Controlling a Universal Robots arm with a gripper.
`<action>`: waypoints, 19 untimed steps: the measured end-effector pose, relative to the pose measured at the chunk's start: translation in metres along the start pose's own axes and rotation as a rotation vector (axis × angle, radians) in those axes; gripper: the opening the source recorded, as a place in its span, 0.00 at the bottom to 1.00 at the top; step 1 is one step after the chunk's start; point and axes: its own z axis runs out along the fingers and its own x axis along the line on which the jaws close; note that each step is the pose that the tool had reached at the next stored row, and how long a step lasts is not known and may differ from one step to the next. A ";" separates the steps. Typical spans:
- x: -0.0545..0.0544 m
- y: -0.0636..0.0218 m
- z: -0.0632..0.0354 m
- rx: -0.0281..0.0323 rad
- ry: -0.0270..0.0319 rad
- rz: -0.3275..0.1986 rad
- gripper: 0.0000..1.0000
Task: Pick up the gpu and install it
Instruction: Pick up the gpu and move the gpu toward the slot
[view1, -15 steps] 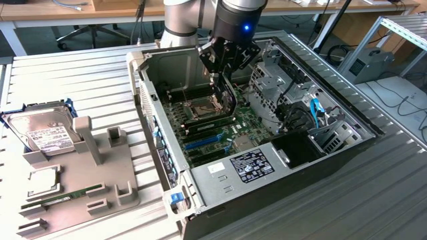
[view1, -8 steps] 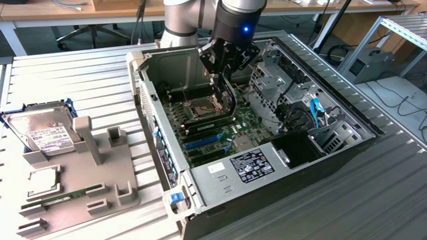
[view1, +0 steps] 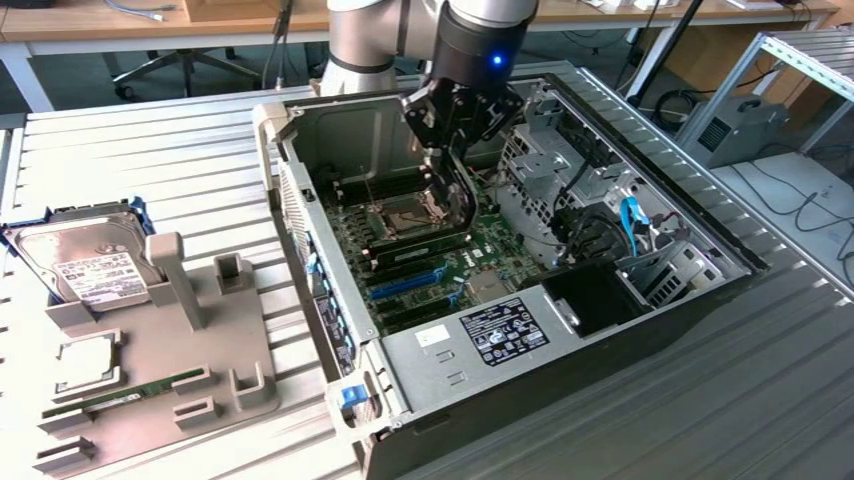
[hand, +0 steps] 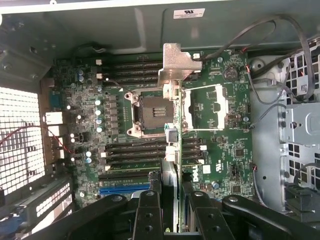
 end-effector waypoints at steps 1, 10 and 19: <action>-0.001 0.0000 0.0003 -0.0001 0.0000 0.000 0.26; -0.004 0.0001 0.0041 -0.0001 0.0000 0.000 0.26; -0.008 0.0002 0.0078 -0.0001 0.0000 0.000 0.26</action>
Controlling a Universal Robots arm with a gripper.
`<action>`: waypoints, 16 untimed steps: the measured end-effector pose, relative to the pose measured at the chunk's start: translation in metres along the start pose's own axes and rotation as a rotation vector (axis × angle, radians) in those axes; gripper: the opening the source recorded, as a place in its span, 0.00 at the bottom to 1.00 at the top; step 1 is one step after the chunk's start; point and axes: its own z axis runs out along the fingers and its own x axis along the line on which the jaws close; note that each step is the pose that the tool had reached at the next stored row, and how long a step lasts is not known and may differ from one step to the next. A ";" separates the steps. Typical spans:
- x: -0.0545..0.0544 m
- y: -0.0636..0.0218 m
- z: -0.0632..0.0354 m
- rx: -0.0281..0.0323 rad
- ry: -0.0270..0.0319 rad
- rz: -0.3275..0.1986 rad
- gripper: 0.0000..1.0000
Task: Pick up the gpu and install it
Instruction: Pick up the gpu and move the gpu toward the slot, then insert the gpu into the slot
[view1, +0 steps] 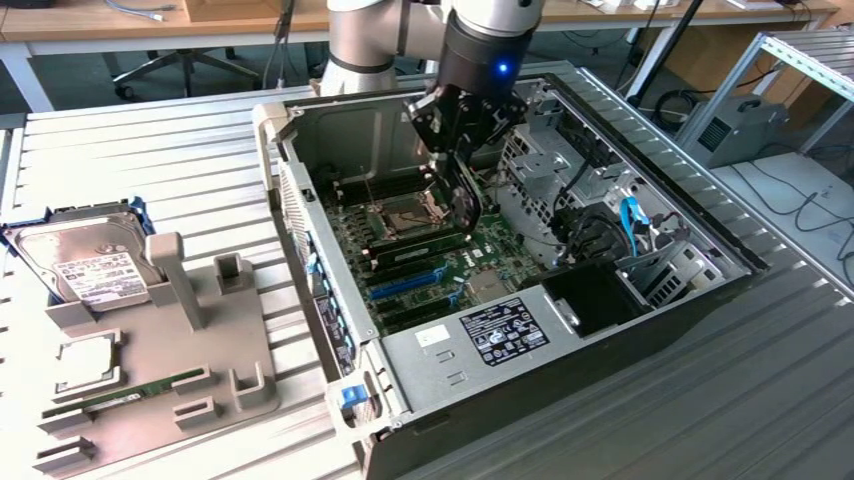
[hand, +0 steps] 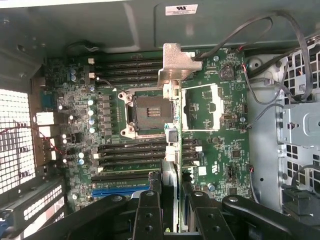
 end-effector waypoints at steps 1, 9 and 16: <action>0.000 0.0000 0.0004 0.0000 0.0000 0.000 0.26; -0.002 0.0001 0.0012 0.0000 0.0000 0.000 0.26; -0.002 0.0001 0.0012 0.0000 0.0000 0.000 0.26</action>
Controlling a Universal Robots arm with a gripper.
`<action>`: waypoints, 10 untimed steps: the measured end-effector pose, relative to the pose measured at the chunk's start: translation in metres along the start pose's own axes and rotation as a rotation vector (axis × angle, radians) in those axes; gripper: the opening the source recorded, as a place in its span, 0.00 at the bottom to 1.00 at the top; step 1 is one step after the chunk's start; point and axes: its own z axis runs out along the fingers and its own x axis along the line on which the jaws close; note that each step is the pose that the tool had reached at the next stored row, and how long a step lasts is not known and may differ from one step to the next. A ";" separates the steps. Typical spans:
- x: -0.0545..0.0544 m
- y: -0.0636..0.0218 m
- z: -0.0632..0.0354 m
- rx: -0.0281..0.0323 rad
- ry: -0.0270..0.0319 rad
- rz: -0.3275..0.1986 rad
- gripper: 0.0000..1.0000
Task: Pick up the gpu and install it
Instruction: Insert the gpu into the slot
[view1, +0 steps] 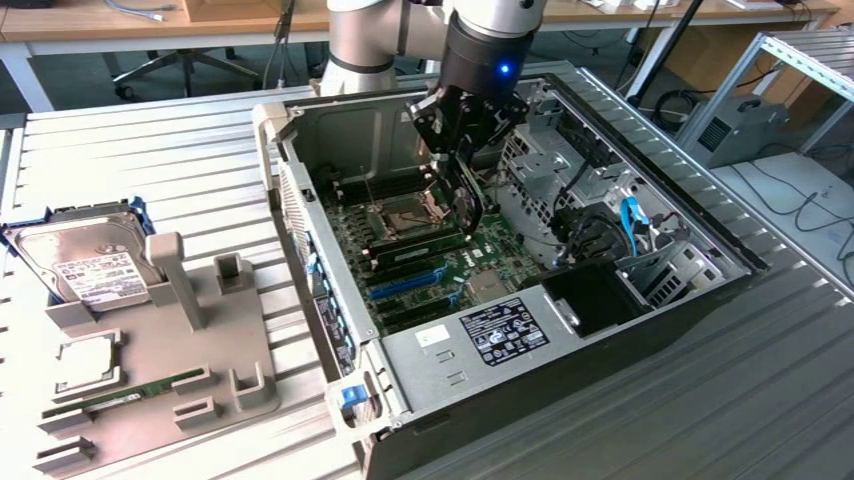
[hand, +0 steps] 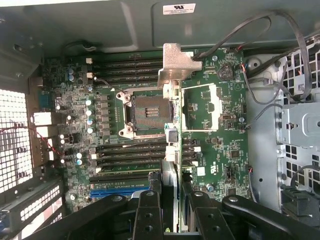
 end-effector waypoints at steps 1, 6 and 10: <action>0.000 0.0000 0.0000 0.0000 0.0000 0.000 0.26; 0.000 0.0001 0.0000 -0.0001 0.0003 -0.009 0.26; 0.000 0.0001 0.0000 -0.0003 0.0009 -0.021 0.26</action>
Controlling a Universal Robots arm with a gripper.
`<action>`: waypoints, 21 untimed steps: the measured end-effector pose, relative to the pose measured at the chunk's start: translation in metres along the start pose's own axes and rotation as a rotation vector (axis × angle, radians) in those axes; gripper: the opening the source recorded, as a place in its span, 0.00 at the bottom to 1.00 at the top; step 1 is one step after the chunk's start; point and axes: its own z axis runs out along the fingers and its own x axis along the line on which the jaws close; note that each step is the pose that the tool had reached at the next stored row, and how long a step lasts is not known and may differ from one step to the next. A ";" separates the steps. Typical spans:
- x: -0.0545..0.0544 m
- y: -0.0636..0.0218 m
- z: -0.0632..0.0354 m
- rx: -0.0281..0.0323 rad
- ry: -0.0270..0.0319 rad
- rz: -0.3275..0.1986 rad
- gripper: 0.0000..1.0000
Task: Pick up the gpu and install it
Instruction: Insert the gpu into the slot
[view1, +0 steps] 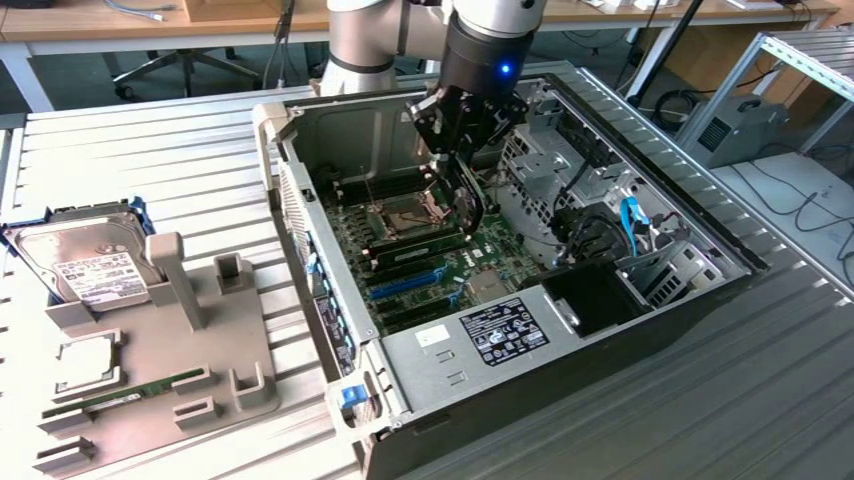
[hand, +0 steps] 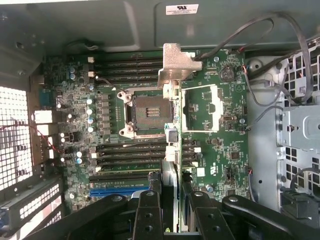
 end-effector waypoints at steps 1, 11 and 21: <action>0.000 0.0000 0.0000 -0.0001 0.0001 -0.002 0.26; 0.000 0.0000 0.0000 -0.0007 0.0016 -0.039 0.26; 0.000 0.0000 0.0005 -0.0013 0.0029 -0.069 0.26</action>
